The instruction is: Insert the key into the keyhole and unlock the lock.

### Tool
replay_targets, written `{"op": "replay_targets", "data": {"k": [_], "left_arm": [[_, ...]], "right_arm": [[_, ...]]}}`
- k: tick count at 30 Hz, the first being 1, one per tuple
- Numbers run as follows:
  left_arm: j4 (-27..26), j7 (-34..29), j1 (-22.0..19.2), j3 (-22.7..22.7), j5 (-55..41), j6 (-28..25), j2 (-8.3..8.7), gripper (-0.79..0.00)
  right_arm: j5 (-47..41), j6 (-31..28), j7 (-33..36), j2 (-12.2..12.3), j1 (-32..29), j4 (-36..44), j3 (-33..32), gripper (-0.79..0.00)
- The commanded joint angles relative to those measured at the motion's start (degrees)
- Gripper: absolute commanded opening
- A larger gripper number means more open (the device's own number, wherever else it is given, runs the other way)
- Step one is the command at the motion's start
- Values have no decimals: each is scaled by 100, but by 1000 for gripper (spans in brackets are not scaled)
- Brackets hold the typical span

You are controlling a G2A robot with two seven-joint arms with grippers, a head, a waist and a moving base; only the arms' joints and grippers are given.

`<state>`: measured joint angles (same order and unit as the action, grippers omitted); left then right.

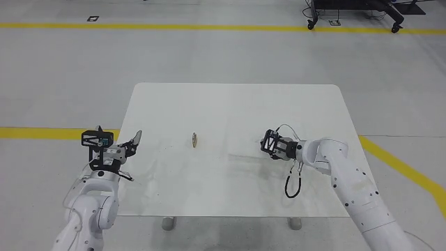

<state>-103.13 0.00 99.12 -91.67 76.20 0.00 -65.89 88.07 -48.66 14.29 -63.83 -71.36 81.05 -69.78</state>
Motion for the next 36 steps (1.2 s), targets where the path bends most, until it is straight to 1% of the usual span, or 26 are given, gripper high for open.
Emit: {"op": "replay_targets", "data": {"k": [1, 15, 17, 18, 20, 21, 22, 24, 26, 28, 31, 33, 36], "left_arm": [[0, 0, 0, 0, 0, 0, 0, 0], [0, 0, 0, 0, 0, 0, 0, 0], [-227, 21, 4, 97, 178, -73, -1, 0], [-417, -82, 20, 246, 341, -92, -8, 0], [-775, -467, -45, 685, 668, -107, -35, 0], [-927, -656, -152, 989, 919, -176, -51, 0], [-972, -845, -297, 1265, 1170, -163, -72, 0], [-900, -1221, -709, 1950, 1439, -209, -146, 0], [-655, -1573, -1227, 2624, 1503, -248, -253, 0], [-270, -1876, -1774, 3250, 1649, -244, -378, 0], [434, -2129, -2476, 4096, 1896, 8, -605, 0], [904, -2200, -2864, 4514, 1812, 165, -769, 0], [1594, -2285, -3323, 4998, 1589, 299, -1005, 0]], "right_arm": [[4, -12, 12, 4, 13, 27, 23, -785], [-5, -14, 17, 5, 16, 26, 27, -785], [-5, -14, 17, 5, 16, 26, 27, -785], [-5, -14, 17, 5, 16, 26, 27, -785], [-5, -14, 17, 5, 16, 26, 27, -785], [-5, -14, 17, 5, 16, 26, 27, -785], [-5, -14, 17, 5, 16, 26, 27, -785], [-5, -14, 17, 5, 16, 26, 27, -785], [-5, -14, 17, 5, 16, 26, 27, -785], [-5, -14, 17, 5, 16, 26, 27, -785], [-5, -14, 17, 5, 16, 26, 27, -785], [-5, -14, 17, 5, 16, 26, 27, -785], [-5, -14, 17, 5, 16, 26, 27, -785]]}}
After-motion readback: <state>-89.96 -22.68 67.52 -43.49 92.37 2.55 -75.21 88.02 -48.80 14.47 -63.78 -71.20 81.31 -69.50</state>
